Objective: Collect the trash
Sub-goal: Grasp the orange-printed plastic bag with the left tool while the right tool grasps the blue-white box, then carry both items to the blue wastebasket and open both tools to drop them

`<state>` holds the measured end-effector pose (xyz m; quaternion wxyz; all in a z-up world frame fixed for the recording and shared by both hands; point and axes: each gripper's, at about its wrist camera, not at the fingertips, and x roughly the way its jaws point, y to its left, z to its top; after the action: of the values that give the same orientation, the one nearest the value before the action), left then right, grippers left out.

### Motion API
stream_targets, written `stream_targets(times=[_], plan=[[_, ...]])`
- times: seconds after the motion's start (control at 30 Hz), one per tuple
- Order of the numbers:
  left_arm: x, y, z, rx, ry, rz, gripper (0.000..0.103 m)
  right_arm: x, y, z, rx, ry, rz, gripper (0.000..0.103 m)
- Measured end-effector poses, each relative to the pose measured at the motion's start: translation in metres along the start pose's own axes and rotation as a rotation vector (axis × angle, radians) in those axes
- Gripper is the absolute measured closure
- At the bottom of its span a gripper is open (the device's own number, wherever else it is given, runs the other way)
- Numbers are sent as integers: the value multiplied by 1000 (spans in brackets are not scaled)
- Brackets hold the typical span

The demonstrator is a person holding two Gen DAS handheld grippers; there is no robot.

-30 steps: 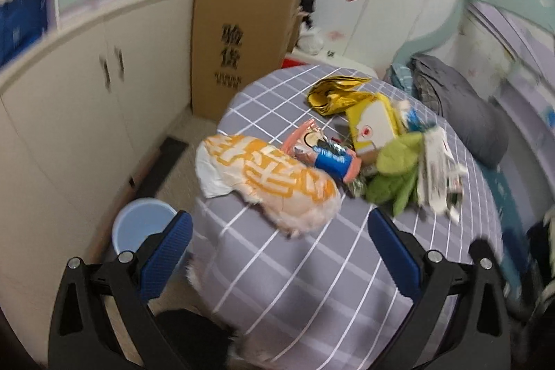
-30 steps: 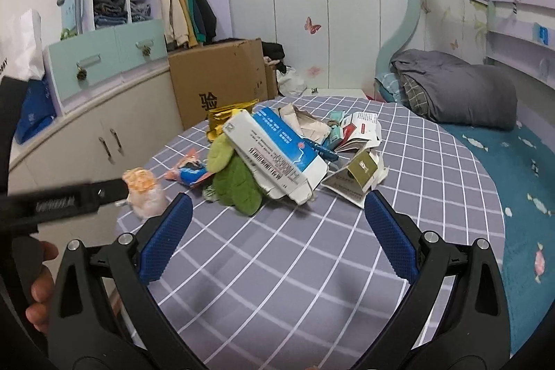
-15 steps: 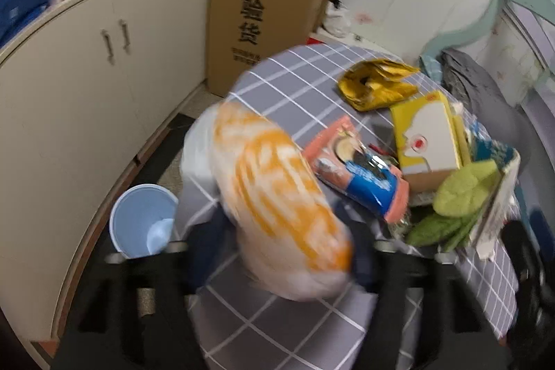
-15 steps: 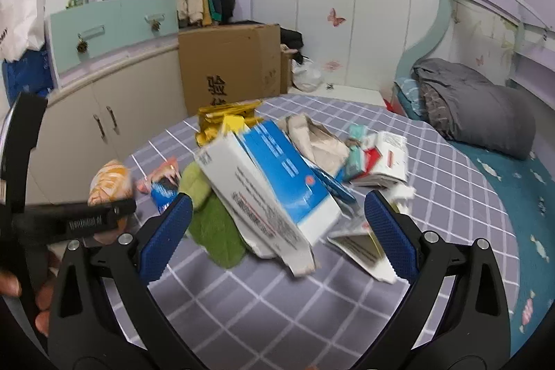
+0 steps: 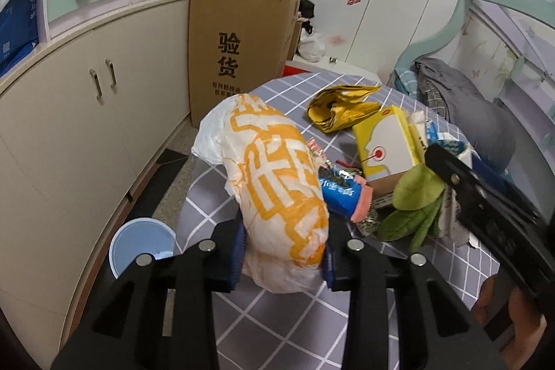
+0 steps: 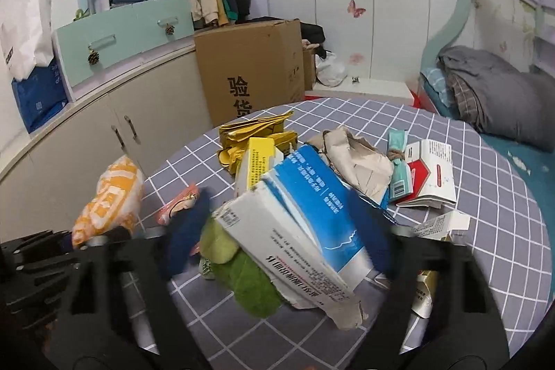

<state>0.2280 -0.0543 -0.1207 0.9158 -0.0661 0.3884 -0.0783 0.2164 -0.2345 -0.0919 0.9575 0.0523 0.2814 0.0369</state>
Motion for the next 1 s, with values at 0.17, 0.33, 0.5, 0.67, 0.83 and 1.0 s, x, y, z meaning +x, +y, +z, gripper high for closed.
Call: stream_targets(times=[0.17, 0.33, 0.5, 0.67, 0.83, 1.0], plan=[[-14, -4, -2, 27, -40, -10, 69, -9, -5, 1, 34, -8, 36, 59], [-31, -9, -2, 46, -71, -47, 69, -37, -12, 3, 66, -82, 27, 68], [-49, -12, -3, 58, -101, -84, 69, -60, -24, 6, 102, -119, 12, 70], [-64, -14, -7, 73, -122, -121, 69, -85, -25, 6, 120, -161, -7, 70], [-80, -8, -12, 76, -144, -160, 70, -111, -11, 9, 105, -209, 2, 70], [-98, 13, -16, 57, -169, -190, 70, -124, 24, 17, 73, -227, 105, 70]])
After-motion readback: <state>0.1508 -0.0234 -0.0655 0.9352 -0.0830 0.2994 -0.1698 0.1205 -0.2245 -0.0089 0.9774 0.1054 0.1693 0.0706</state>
